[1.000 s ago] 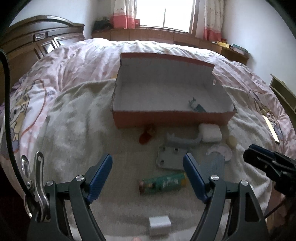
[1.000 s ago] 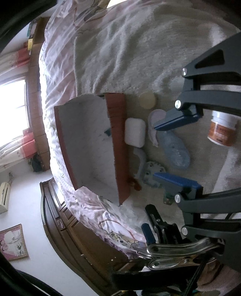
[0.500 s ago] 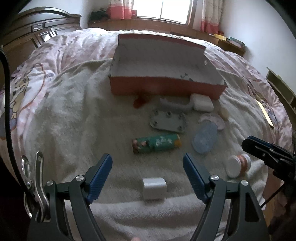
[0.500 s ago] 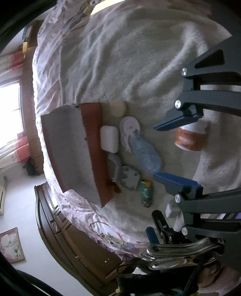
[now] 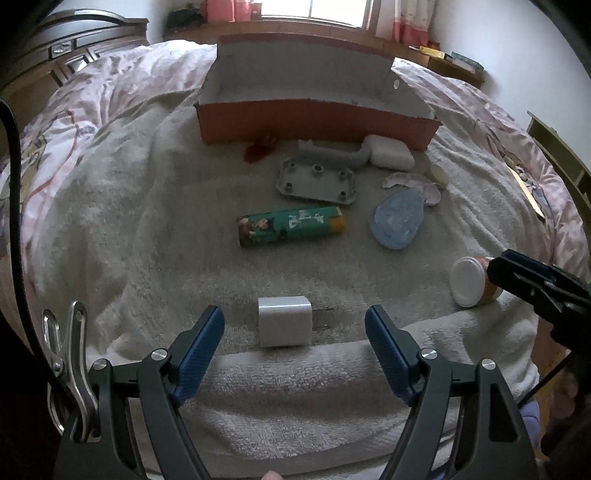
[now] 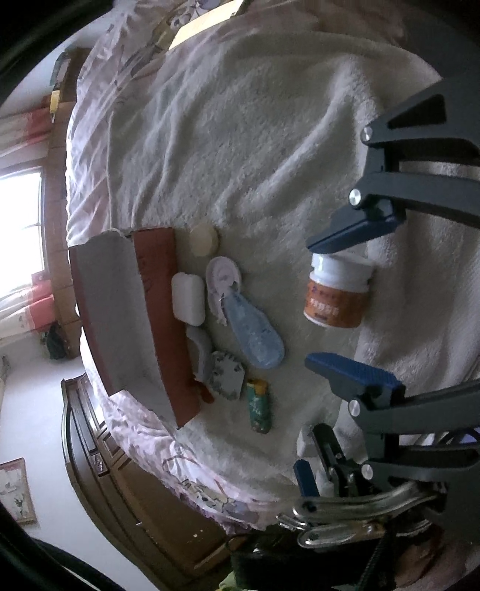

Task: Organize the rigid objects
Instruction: 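Grasp the white charger cube with the left tool while the right tool grasps the orange-labelled jar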

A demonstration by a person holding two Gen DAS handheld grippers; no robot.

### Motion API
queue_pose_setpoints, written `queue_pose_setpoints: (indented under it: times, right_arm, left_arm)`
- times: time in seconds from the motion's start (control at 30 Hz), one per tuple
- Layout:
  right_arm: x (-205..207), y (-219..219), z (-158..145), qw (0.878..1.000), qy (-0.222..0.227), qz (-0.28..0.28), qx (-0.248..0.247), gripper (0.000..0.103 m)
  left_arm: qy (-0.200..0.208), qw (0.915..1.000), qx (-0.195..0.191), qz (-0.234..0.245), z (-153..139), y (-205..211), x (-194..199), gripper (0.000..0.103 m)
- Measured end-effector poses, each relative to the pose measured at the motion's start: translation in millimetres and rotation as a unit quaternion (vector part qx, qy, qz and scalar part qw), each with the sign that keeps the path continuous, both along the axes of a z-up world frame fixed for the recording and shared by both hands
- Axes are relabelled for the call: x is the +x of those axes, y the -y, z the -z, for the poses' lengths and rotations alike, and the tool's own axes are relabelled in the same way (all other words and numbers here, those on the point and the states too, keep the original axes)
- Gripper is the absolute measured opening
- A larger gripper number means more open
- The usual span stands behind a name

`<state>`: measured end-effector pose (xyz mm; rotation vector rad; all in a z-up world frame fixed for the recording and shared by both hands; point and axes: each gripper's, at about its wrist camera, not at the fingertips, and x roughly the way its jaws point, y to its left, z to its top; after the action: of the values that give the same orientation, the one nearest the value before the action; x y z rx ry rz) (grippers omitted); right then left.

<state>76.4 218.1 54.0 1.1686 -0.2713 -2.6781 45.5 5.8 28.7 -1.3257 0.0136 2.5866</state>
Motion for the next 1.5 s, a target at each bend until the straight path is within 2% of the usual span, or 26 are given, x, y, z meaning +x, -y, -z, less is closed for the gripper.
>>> queue_pose_setpoints:
  times: [0.47, 0.67, 0.73, 0.93, 1.1, 1.17, 1.3, 1.43, 1.5]
  right_arm:
    - [-10, 2, 27, 0.999, 0.035, 0.005, -0.011, 0.061]
    - [-13, 2, 35, 0.999, 0.044, 0.005, -0.015, 0.061]
    - [-13, 3, 36, 0.999, 0.044, 0.005, -0.014, 0.061]
    - [-13, 3, 39, 0.999, 0.041, 0.007, -0.013, 0.061]
    - [-15, 6, 41, 0.999, 0.037, 0.0, -0.008, 0.069]
    - [-16, 9, 41, 0.999, 0.037, -0.003, -0.003, 0.071]
    - [-15, 12, 41, 0.999, 0.036, -0.003, 0.007, 0.071]
    - [-14, 12, 40, 0.999, 0.033, -0.003, 0.013, 0.07]
    - [-14, 13, 39, 0.999, 0.033, -0.001, 0.018, 0.065]
  left_arm:
    - [0.028, 0.9994, 0.011, -0.018, 18, 4, -8, 0.079]
    - [0.03, 0.9993, -0.002, -0.022, 22, 0, -9, 0.079]
    - [0.031, 0.9992, -0.017, -0.02, 24, -4, -10, 0.079]
    - [0.024, 0.9991, -0.03, -0.016, 27, -8, -8, 0.084]
    - [0.025, 0.999, -0.032, -0.018, 26, -7, -6, 0.084]
    - [0.021, 0.9987, -0.042, -0.02, 24, -9, -5, 0.081]
    - [0.001, 0.9988, -0.049, -0.007, 19, -16, 1, 0.062]
    - [-0.005, 0.9987, -0.051, 0.006, 17, -21, 1, 0.053]
    - [-0.003, 0.999, -0.044, 0.006, 17, -19, 0, 0.047]
